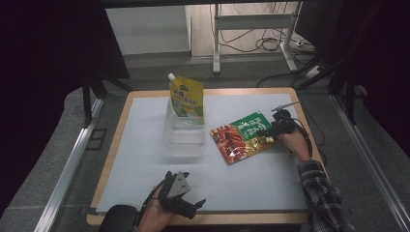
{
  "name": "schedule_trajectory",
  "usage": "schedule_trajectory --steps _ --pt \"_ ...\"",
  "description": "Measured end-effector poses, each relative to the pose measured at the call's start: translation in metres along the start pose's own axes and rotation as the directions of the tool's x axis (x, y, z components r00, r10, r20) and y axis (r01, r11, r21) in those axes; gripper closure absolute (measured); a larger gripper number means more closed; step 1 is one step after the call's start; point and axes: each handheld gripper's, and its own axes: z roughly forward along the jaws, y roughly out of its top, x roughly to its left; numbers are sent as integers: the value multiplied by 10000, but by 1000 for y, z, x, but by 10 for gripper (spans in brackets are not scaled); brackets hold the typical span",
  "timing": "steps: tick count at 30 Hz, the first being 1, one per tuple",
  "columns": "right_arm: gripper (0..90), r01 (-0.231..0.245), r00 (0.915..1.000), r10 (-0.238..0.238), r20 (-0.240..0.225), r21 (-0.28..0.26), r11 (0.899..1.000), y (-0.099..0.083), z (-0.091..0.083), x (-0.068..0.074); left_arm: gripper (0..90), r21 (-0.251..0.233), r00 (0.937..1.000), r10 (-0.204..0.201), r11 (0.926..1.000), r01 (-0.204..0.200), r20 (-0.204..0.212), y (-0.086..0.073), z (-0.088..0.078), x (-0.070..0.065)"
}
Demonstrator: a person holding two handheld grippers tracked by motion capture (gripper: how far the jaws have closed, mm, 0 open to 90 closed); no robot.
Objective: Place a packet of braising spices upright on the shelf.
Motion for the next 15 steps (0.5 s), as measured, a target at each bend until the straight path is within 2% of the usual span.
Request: schedule_trajectory --steps 4,8,15 --pt "57 -123 9992 119 -390 -91 9999 1 0 3 0 -2 10000 -6 10000 6 13 0 0 0" --pt "57 78 9984 -92 -553 -265 9996 2 -1 10 0 4 10000 41 10000 -41 46 0 1 -1" --pt "65 1 9951 -39 -991 -378 9993 3 -4 17 0 37 9999 99 9999 -100 73 1 1 -1"
